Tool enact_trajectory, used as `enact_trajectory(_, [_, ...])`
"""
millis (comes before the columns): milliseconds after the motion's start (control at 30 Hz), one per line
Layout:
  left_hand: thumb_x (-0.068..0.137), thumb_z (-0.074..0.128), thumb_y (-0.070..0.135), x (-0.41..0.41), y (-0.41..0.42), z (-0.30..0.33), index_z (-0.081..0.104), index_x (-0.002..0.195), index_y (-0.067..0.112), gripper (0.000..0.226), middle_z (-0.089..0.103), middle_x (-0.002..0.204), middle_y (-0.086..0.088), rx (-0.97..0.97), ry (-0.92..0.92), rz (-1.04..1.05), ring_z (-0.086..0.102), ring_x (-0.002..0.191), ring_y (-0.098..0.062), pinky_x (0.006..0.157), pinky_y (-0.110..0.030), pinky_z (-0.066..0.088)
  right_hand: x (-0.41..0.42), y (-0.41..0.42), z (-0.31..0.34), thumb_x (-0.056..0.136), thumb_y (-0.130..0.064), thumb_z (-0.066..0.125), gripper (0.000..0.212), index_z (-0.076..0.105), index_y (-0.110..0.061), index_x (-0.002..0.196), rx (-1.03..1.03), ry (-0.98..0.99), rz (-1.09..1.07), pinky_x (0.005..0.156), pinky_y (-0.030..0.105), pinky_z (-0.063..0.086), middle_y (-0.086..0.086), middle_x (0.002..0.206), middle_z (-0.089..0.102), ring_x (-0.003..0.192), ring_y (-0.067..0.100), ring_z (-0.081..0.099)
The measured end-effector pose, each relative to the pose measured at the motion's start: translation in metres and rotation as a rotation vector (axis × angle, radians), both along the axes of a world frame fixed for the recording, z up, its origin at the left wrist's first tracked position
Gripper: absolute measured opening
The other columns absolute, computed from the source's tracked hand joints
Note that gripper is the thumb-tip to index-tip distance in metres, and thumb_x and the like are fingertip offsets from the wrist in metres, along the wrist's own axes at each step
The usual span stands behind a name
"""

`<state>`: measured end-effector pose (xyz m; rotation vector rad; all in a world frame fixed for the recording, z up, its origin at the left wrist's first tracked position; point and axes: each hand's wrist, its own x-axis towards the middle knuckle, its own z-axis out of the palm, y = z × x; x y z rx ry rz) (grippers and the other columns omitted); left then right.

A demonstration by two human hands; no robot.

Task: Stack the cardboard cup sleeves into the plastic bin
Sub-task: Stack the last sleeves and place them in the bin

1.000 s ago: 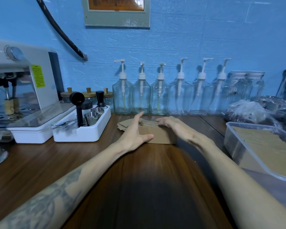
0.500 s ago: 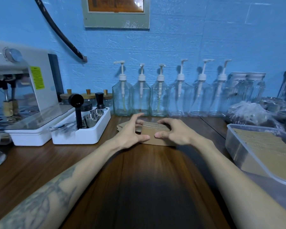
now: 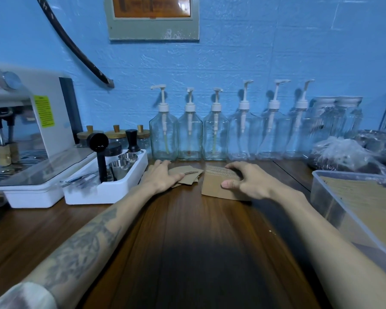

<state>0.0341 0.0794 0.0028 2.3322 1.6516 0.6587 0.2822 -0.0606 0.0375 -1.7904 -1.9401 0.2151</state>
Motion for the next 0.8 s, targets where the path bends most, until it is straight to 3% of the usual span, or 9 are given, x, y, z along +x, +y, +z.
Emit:
enact_trajectory(167, [0.088,0.06,0.055,0.002,0.002,-0.001,0.055,0.128,0.019,0.054,0.052,0.135,-0.005,0.031,-0.031,-0.052,0.052,0.12,-0.023,0.099,-0.04,0.045,-0.001,0.0,0.001,0.087,-0.045,0.071,0.066,0.048,-0.018,0.142,-0.011,0.005,-0.003,0.105,0.033,0.041,0.003,0.136,0.059,0.124,0.021,0.054])
enact_trajectory(333, [0.086,0.067,0.049,0.001,-0.002,0.002,0.058,0.123,0.018,0.049,0.054,0.129,-0.004,0.068,-0.081,-0.084,0.05,0.121,-0.022,0.103,-0.04,0.043,-0.002,-0.001,0.002,0.086,-0.044,0.072,0.065,0.049,-0.018,0.141,-0.015,0.001,-0.003,0.106,0.035,0.042,0.002,0.135,0.06,0.123,0.021,0.055])
enact_trajectory(500, [0.076,0.082,0.031,-0.006,-0.012,0.014,0.06,0.121,0.015,0.053,0.052,0.124,-0.003,0.112,-0.301,-0.071,0.05,0.115,-0.018,0.099,-0.029,0.043,-0.001,-0.002,0.001,0.087,-0.043,0.072,0.063,0.05,-0.017,0.14,-0.016,0.034,-0.003,0.101,0.03,0.041,0.002,0.133,0.06,0.12,0.02,0.055])
enact_trajectory(633, [0.068,0.089,0.014,-0.023,-0.034,0.021,0.061,0.121,0.016,0.06,0.053,0.124,-0.006,-0.025,-0.462,-0.069,0.054,0.113,-0.024,0.1,-0.037,0.048,-0.004,-0.004,-0.001,0.087,-0.043,0.072,0.064,0.049,-0.017,0.141,-0.007,0.046,-0.009,0.101,0.029,0.04,0.002,0.134,0.059,0.121,0.019,0.054])
enact_trajectory(800, [0.073,0.084,0.003,-0.044,-0.066,0.019,0.059,0.121,0.021,0.057,0.06,0.109,-0.002,-0.062,-0.697,-0.099,0.059,0.097,-0.019,0.069,-0.016,0.048,-0.006,-0.012,0.001,0.088,-0.045,0.07,0.065,0.048,-0.017,0.143,-0.014,0.046,-0.021,0.109,0.036,0.039,0.005,0.139,0.056,0.127,0.023,0.051])
